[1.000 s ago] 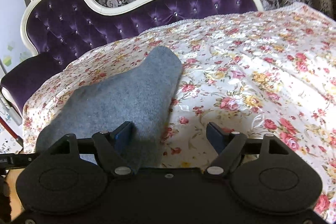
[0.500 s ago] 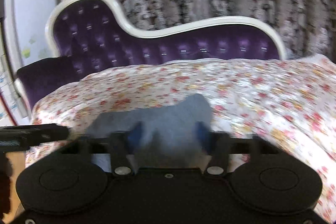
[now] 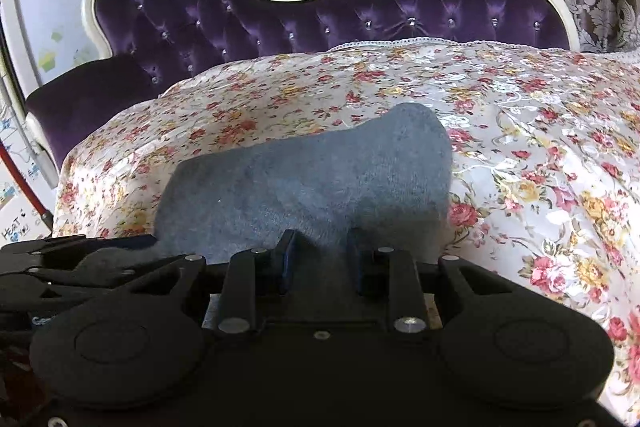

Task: Fold small clothes

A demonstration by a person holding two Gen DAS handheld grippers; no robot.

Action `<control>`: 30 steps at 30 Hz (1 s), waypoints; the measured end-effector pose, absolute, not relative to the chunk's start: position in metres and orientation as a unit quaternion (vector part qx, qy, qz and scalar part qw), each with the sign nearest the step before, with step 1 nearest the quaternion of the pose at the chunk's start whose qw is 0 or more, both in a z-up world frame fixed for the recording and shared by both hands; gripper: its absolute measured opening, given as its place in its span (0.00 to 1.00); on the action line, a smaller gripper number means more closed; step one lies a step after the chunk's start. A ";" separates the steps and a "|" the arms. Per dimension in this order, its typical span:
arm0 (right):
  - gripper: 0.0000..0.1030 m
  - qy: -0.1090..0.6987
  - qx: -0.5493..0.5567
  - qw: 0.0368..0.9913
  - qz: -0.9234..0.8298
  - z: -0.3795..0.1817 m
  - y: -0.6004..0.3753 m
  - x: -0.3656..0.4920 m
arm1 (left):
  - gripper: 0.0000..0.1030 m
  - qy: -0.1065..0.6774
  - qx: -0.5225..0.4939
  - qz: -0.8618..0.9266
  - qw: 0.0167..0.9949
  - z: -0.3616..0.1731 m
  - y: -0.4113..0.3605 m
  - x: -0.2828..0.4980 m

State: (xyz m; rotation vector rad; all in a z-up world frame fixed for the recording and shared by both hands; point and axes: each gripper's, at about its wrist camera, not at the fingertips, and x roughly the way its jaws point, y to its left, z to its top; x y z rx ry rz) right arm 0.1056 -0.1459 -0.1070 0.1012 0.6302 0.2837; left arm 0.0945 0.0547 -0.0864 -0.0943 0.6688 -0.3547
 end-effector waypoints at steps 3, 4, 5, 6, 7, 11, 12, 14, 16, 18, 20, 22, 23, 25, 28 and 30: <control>0.40 0.303 0.050 0.939 0.152 -0.094 -0.147 0.108 | 0.69 0.336 -0.064 -0.169 0.924 -0.088 0.058 0.097; 0.40 0.297 0.050 0.941 0.155 -0.089 -0.147 0.109 | 0.69 0.337 -0.067 -0.168 0.924 -0.088 0.059 0.097; 0.41 0.294 0.049 0.942 0.158 -0.085 -0.147 0.114 | 0.69 0.338 -0.065 -0.167 0.924 -0.087 0.058 0.097; 0.42 0.293 0.045 0.942 0.160 -0.083 -0.147 0.119 | 0.69 0.338 -0.062 -0.165 0.924 -0.087 0.056 0.098; 0.43 0.295 0.042 0.941 0.161 -0.082 -0.147 0.127 | 0.70 0.339 -0.060 -0.164 0.925 -0.086 0.055 0.098; 0.45 0.325 0.048 0.932 0.151 -0.095 -0.156 0.163 | 0.70 0.342 -0.062 -0.163 0.923 -0.086 0.053 0.100; 0.45 0.331 0.051 0.931 0.142 -0.099 -0.160 0.171 | 0.70 0.344 -0.063 -0.162 0.923 -0.085 0.053 0.100; 0.45 0.336 0.057 0.932 0.125 -0.103 -0.169 0.182 | 0.71 0.346 -0.062 -0.160 0.923 -0.085 0.052 0.102; 0.47 0.331 0.066 0.935 0.112 -0.101 -0.176 0.184 | 0.77 0.348 -0.062 -0.157 0.922 -0.084 0.051 0.103; 0.66 0.321 0.062 0.940 0.096 -0.096 -0.179 0.181 | 0.81 0.348 -0.061 -0.154 0.923 -0.083 0.052 0.105; 0.80 0.307 0.063 0.946 0.085 -0.090 -0.182 0.172 | 0.86 0.348 -0.056 -0.151 0.924 -0.079 0.053 0.103; 0.80 0.291 0.071 0.950 0.085 -0.082 -0.186 0.161 | 0.88 0.340 -0.047 -0.145 0.928 -0.074 0.054 0.099; 0.85 0.286 0.071 0.952 0.082 -0.078 -0.186 0.155 | 0.89 0.336 -0.042 -0.142 0.930 -0.072 0.053 0.096; 0.95 0.271 0.066 0.957 0.075 -0.071 -0.186 0.143 | 0.95 0.329 -0.032 -0.134 0.934 -0.065 0.052 0.089; 0.99 0.253 0.072 0.962 0.072 -0.061 -0.187 0.123 | 1.00 0.322 -0.025 -0.124 0.938 -0.055 0.052 0.079; 0.99 0.248 0.079 0.963 0.069 -0.058 -0.187 0.110 | 1.00 0.321 -0.019 -0.117 0.940 -0.049 0.052 0.071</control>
